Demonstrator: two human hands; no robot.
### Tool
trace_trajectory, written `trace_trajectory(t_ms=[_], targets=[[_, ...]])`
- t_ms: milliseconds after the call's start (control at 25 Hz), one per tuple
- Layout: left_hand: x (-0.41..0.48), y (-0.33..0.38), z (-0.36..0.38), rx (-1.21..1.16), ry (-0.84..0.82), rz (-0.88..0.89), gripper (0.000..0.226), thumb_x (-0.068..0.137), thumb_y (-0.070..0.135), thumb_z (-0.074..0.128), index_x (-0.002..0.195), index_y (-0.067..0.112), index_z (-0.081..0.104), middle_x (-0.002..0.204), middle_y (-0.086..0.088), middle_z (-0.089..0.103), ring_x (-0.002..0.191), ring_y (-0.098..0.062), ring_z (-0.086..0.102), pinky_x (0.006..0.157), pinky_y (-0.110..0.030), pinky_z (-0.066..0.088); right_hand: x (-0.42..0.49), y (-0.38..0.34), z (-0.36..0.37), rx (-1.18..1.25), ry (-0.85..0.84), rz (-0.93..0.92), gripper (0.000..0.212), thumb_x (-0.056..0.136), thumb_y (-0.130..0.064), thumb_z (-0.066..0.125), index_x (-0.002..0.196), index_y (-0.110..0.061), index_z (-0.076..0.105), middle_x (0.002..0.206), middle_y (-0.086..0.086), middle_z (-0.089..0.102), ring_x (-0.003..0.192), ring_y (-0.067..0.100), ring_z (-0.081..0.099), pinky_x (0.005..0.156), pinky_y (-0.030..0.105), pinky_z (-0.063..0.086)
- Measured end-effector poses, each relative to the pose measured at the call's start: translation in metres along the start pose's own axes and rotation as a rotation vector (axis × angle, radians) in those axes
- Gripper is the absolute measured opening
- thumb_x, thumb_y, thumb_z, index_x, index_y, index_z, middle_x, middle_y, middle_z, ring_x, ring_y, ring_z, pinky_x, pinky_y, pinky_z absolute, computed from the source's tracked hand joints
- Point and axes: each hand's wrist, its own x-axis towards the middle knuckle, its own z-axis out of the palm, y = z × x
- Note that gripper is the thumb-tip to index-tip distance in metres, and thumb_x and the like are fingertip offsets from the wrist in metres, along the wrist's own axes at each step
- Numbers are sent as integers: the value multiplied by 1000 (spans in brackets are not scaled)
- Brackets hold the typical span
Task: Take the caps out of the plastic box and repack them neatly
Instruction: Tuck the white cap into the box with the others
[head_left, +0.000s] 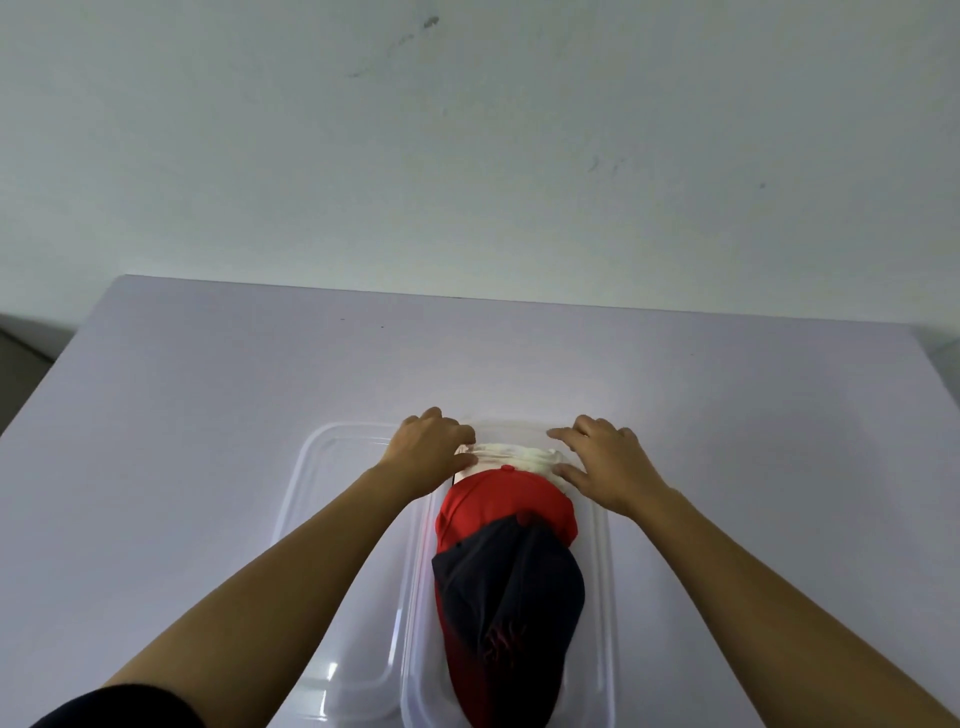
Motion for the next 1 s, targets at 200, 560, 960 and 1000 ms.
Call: trace_trajectory(t_ms=[200,560,960,1000], targets=[[0,6,0,182,0,-48,37,94,43,41,119,23,61,111,-1,67,119,-21,43,92,-35,32,-5,-1,3,-98,63,53,36,92,-48,46,117,-25,60,114,-5,61,106,16,56,85,33,37],[-45,-5,5,-397,-94,-15,32,85,44,61,109,24,61,91,12,62,93,-13,49,85,-32,41,-38,-10,2,222,-166,-3,40,81,-60,54,98,-25,61,95,-11,63,81,10,58,73,29,45],[-100,-45,43,-669,453,-784,54,84,32,67,129,9,50,131,-9,45,115,-31,50,93,-40,43,-107,-87,44,358,381,-31,66,88,-62,37,141,-21,32,151,0,32,140,15,25,113,39,22],[-112,-60,53,-626,360,-998,67,81,39,68,133,6,42,138,-15,38,123,-37,41,97,-48,39,-115,-96,59,266,349,-53,69,89,-63,34,144,-23,26,156,-2,21,144,15,15,114,39,15]])
